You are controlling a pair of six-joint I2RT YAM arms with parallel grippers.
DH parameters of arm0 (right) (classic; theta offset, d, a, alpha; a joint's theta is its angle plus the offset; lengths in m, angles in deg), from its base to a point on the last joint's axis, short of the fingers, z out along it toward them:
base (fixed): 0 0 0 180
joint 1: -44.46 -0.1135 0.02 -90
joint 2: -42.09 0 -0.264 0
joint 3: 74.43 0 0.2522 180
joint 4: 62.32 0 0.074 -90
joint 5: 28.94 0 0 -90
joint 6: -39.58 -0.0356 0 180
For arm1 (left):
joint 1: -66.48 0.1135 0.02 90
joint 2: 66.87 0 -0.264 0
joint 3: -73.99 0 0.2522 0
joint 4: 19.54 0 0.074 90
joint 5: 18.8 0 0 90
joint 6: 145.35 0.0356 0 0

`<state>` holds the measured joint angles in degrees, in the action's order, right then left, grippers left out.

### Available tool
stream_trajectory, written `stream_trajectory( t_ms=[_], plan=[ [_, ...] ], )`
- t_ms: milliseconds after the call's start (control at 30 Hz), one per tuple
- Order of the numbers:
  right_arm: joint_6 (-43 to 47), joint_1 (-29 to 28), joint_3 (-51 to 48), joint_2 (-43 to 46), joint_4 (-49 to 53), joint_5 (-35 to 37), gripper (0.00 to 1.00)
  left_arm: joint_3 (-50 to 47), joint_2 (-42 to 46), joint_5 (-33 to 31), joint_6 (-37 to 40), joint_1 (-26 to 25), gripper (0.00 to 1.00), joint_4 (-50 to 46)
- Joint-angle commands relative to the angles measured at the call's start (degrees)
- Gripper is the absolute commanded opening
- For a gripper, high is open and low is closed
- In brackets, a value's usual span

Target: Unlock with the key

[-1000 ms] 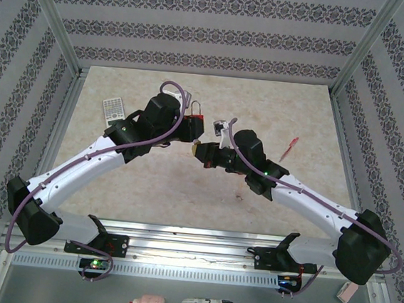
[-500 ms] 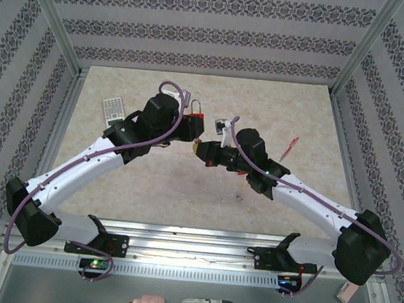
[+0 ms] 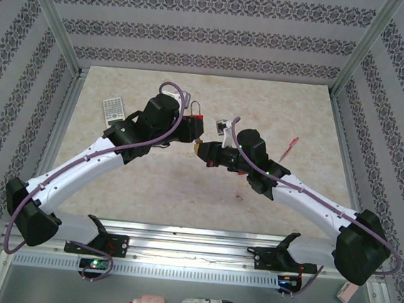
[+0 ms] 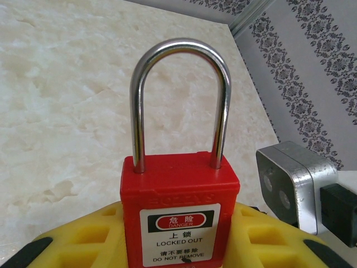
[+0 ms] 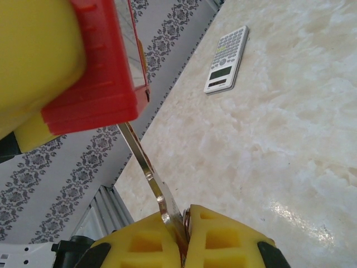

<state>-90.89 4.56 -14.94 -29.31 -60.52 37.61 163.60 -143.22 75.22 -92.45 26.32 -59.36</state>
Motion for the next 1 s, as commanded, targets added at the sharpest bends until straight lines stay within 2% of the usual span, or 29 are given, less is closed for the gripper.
stream_trajectory(
  t_ms=[0,567,733,967],
  plan=[
    [0.13,0.99,-0.65,0.43,-1.43,2.09,0.0,-0.3,1.85,0.23,-0.39,-0.97,0.0,-1.13],
    [-1.7,0.99,-0.78,-1.58,-4.68,0.99,0.0,0.73,0.27,2.41,-1.81,-1.12,0.0,1.89],
    [-2.29,0.95,-0.09,-0.77,-4.68,1.34,0.0,-1.64,-0.11,1.17,-1.8,-1.75,0.0,2.45],
    [-2.42,0.96,0.14,-0.25,-3.61,2.62,0.0,-2.28,-0.8,-4.06,-0.33,-3.95,0.0,-0.01]
  ],
)
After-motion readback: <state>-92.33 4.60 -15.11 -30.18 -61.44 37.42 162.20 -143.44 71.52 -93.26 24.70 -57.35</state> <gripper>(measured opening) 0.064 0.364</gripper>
